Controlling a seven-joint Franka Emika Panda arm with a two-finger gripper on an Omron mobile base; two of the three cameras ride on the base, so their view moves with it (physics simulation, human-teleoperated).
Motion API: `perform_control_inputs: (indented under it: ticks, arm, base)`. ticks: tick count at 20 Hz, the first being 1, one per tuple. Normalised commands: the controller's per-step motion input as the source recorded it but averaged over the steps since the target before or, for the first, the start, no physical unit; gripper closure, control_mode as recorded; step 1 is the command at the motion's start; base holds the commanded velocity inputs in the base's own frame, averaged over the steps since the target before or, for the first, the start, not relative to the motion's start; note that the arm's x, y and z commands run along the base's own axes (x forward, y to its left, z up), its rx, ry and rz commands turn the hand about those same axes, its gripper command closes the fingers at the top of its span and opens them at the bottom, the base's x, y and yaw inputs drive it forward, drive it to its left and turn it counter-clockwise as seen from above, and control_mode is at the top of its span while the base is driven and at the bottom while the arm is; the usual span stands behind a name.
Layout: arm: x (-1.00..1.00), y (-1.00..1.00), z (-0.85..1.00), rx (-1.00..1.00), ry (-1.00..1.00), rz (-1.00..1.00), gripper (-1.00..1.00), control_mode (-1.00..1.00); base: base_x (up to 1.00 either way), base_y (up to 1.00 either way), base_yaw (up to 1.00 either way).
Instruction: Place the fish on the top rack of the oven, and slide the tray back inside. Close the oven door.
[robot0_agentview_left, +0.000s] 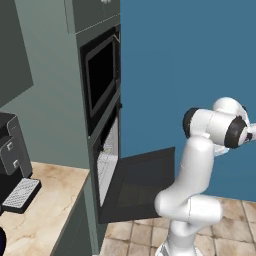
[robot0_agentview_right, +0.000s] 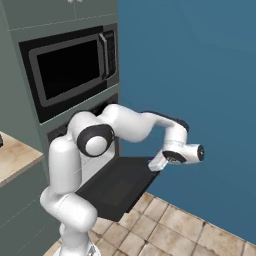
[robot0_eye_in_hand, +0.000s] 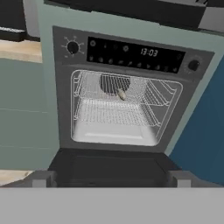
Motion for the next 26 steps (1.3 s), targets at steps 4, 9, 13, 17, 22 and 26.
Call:
perform_control_inputs:
  ticks: [4,9,13,17,22,26]
  arm:
    - [-1.0,-0.23,-0.67,-0.03,0.16,0.0,-1.0,-1.0]
    - [-1.0,0.04,-0.64,-0.05,0.01,0.03,-1.0,-1.0]
    - [-0.86,0.28,-0.78,-0.03,0.0,0.04,-1.0,-1.0]
    - [-0.59,0.42,-0.91,0.0,0.0,0.03,-1.0,-1.0]
    - [-0.17,0.2,-0.66,0.0,0.0,0.04,-1.0,-1.0]
    - [0.0,-0.39,-0.02,0.02,0.0,0.0,-1.0,-1.0]
  base:
    - [0.0,0.0,0.0]
    - [0.0,0.0,0.0]
    - [0.0,0.0,0.0]
    - [0.0,0.0,0.0]
    - [0.0,0.0,0.0]
    - [0.0,0.0,0.0]
